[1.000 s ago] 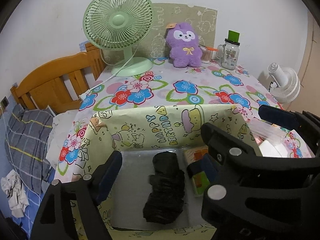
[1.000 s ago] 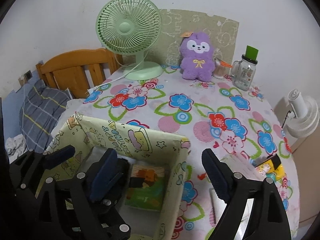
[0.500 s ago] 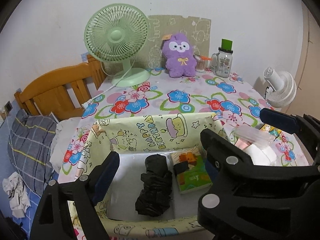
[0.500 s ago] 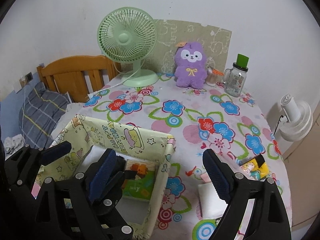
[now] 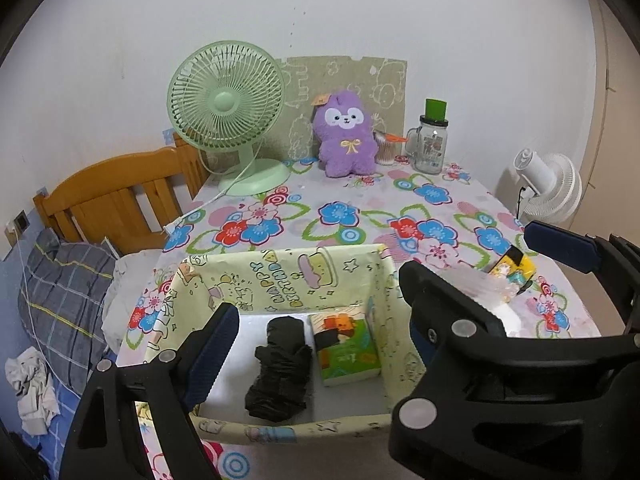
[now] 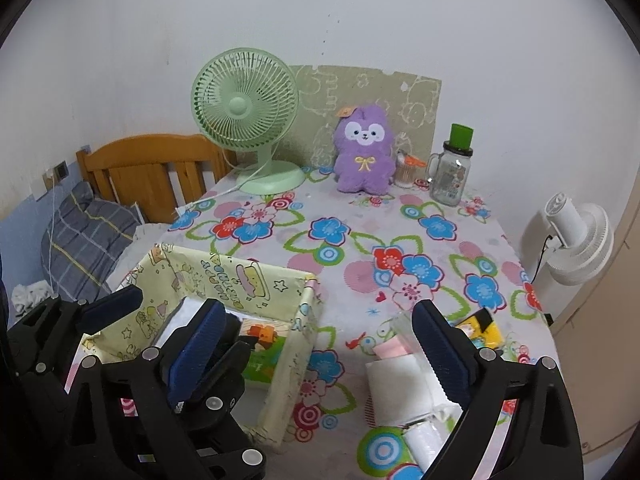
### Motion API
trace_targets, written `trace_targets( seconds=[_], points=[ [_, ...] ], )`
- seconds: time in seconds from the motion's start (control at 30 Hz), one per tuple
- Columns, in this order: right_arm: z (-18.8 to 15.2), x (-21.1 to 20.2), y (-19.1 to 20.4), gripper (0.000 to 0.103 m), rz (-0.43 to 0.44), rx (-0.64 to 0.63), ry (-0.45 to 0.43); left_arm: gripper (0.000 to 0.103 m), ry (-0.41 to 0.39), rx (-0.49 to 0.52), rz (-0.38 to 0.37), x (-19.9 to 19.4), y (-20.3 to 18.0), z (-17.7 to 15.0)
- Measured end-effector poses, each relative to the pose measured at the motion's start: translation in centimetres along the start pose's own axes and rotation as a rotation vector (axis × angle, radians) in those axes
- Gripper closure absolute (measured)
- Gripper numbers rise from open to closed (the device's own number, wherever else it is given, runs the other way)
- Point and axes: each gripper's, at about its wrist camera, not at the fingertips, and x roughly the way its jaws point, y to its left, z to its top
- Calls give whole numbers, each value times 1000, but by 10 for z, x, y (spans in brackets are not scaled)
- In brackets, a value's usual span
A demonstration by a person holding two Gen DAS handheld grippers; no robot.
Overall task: Organize soft objects
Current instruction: 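Open both tools to release the items inside the box and withdraw, then move both tools toward the white pads lying on the table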
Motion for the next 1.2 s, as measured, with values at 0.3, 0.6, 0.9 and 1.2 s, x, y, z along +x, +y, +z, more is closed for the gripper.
trace_targets(
  seconds=[0.3, 0.6, 0.9, 1.2],
  points=[
    [-4, -23, -19, 4, -6, 11, -35, 12, -35, 9, -18, -16, -22, 0],
    [-14, -42, -38, 4, -25, 31, -57, 12, -54, 28, -49, -29, -44, -4],
    [-21, -59, -55, 3, -42, 34, -85, 12, -71, 34, -61, -41, -65, -6],
    [-30, -73, -78, 2, -57, 35, -113, 12, -102, 51, -65, -48, -91, -10]
  ],
)
